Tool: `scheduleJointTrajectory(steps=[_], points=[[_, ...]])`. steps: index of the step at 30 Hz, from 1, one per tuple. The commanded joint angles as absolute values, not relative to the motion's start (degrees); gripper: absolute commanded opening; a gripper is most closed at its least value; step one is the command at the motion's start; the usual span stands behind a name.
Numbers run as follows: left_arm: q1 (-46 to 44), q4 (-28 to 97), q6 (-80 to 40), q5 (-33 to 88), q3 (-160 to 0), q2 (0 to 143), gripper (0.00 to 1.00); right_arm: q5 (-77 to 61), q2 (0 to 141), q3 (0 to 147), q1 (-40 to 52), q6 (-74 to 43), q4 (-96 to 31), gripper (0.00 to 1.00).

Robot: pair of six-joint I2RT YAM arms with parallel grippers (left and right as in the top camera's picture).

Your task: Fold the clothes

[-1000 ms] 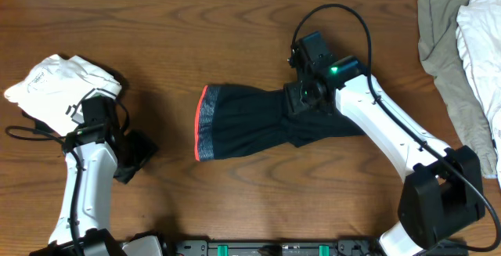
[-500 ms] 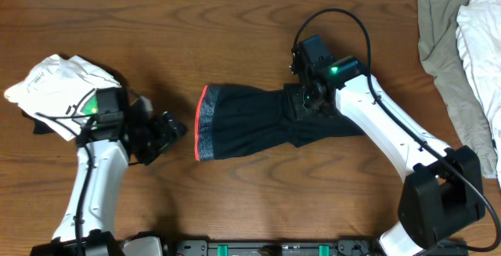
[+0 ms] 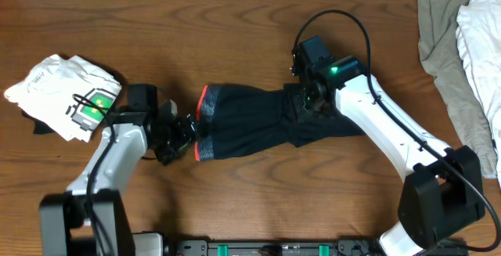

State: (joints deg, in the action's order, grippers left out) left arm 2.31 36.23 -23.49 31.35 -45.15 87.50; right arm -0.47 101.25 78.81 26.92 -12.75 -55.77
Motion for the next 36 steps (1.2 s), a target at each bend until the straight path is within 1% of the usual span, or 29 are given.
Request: scheduleJointTrajectory(steps=[1, 4, 8, 10, 14, 15, 17, 19, 25, 36], points=[[2.2, 39.7, -25.6, 40.0, -46.4, 89.5, 0.84, -0.2, 101.8, 79.4, 26.6, -11.9, -56.1, 0.63], [2.2, 44.5, -25.6, 40.4, -46.4, 89.5, 0.84, 0.0, 101.8, 79.4, 26.6, -11.9, -56.2, 0.63], [2.2, 50.1, -25.6, 35.3, -46.1, 89.5, 0.84, 0.0, 101.8, 79.4, 26.6, -11.9, -56.4, 0.63], [2.2, 51.0, -25.6, 33.8, -45.7, 89.5, 0.84, 0.0, 101.8, 79.4, 26.6, -12.0, -56.8, 0.63], [2.2, 50.7, -27.7, 35.4, -45.4, 89.4, 0.84, 0.0, 101.8, 79.4, 26.6, -12.0, -56.9, 0.63], [2.2, 48.9, -27.7, 40.4, -45.4, 89.2, 0.84, 0.0, 101.8, 79.4, 26.6, -12.0, -57.2, 0.63], [2.2, 47.2, -28.9, 43.7, -45.4, 89.0, 0.84, 0.0, 101.8, 79.4, 26.6, -12.0, -57.5, 0.63], [2.2, 46.2, -31.3, 43.9, -45.3, 88.7, 0.84, 0.0, 101.8, 79.4, 26.6, -11.9, -57.7, 0.63], [0.3, 39.3, -33.3, 44.4, -43.4, 88.5, 0.84, 0.0, 101.8, 79.4, 26.6, -11.9, -57.8, 0.63], [-5.0, 18.6, -50.4, 43.4, -33.4, 88.5, 0.84, 0.2, 101.8, 79.4, 26.6, -11.7, -57.9, 0.63]])
